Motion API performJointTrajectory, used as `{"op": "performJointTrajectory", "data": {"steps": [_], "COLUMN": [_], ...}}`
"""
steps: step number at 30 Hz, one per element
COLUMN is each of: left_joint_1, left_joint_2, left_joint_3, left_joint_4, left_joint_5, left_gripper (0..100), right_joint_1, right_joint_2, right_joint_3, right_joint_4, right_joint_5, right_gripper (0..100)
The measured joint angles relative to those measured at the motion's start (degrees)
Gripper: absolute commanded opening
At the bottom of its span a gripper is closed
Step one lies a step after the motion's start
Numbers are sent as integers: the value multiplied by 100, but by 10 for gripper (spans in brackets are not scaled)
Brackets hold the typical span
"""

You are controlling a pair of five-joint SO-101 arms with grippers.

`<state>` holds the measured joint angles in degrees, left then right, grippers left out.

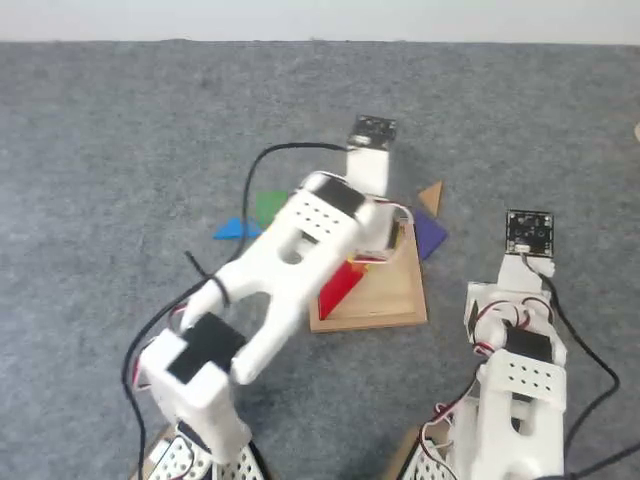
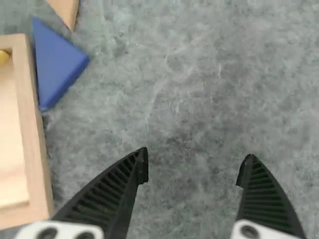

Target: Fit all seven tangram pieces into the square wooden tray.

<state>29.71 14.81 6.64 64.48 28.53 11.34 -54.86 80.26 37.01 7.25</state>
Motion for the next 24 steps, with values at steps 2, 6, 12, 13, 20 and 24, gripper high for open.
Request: {"op": "performJointTrajectory", "data": {"steps": [2,6,12,13,20,24], "left_joint_1": [158,211,237,237,176,9], "left_joint_2": [255,800,1486,1556,1626,1626], "left_joint_3": [-246,-747,-1213,-1275,-1811,-1837], "left_joint_4": [-9,-9,26,88,475,633], "left_joint_5": [343,607,659,659,580,501], "left_gripper": [12,30,233,235,209,198], "right_joint_1": [132,185,193,193,193,193], "right_joint_2": [0,0,0,0,0,0], "right_joint_3": [0,0,0,0,0,0], "right_joint_4": [0,0,0,0,0,0], "right_joint_5": [-35,-53,-53,-53,-53,-53], "right_gripper": [288,288,288,288,288,288]}}
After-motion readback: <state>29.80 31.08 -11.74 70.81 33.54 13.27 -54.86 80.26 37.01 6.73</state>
